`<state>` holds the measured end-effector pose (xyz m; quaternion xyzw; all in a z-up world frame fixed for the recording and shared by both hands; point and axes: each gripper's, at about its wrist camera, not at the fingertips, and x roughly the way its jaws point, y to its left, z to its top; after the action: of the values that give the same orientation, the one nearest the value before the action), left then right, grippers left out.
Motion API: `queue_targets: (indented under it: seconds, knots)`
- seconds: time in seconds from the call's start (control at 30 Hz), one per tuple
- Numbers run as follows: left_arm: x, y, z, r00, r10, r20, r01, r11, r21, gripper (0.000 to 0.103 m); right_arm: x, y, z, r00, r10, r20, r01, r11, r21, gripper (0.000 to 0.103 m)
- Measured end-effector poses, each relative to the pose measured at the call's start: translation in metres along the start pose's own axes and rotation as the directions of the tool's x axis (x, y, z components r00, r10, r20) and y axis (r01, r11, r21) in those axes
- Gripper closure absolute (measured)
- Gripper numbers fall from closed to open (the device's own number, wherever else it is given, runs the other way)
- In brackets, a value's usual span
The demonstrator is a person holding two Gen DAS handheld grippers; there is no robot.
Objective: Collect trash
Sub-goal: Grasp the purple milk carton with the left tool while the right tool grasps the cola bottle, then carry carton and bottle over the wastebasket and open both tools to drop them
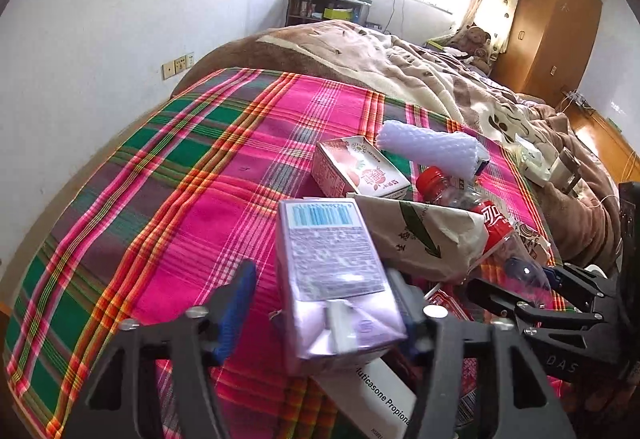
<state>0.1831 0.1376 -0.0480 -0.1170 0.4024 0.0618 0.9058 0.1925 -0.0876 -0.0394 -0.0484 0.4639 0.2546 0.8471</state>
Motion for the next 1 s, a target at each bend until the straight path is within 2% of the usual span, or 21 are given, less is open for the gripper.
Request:
queue_targets:
  seconds: [0.07, 0.1, 0.27, 0.57, 0.7, 1.0]
  knots:
    - [0.001, 0.001, 0.0, 1.0, -0.012, -0.001, 0.012, 1.0, -0.003, 0.062, 0.0, 0.0, 0.0, 1.0, -0.003, 0.008, 0.003, 1.0, 0.003, 0.038]
    - [0.0, 0.001, 0.0, 1.0, -0.018, 0.0, 0.018, 1.0, -0.003, 0.062, -0.001, 0.001, -0.001, 1.0, -0.004, 0.013, 0.004, 1.0, 0.009, 0.039]
    - [-0.006, 0.001, -0.003, 1.0, -0.022, 0.021, 0.022, 1.0, 0.003, 0.062, -0.006, 0.0, -0.004, 0.999, -0.005, 0.045, 0.004, 1.0, 0.029, 0.039]
    - [-0.036, 0.0, -0.008, 0.995, -0.056, 0.079, 0.055, 0.998, 0.008, 0.062, -0.024, -0.003, -0.011, 0.99, 0.052, 0.13, -0.063, 0.995, 0.079, 0.039]
    - [-0.053, -0.008, -0.009, 0.991, -0.069, 0.111, 0.067, 0.997, 0.026, 0.062, -0.034, -0.002, -0.013, 0.987, 0.043, 0.156, -0.057, 0.995, 0.085, 0.039]
    - [-0.087, -0.041, -0.016, 0.977, -0.148, 0.154, 0.134, 0.986, 0.096, 0.062, -0.07, -0.007, -0.029, 0.97, 0.007, 0.241, -0.035, 0.993, 0.114, 0.039]
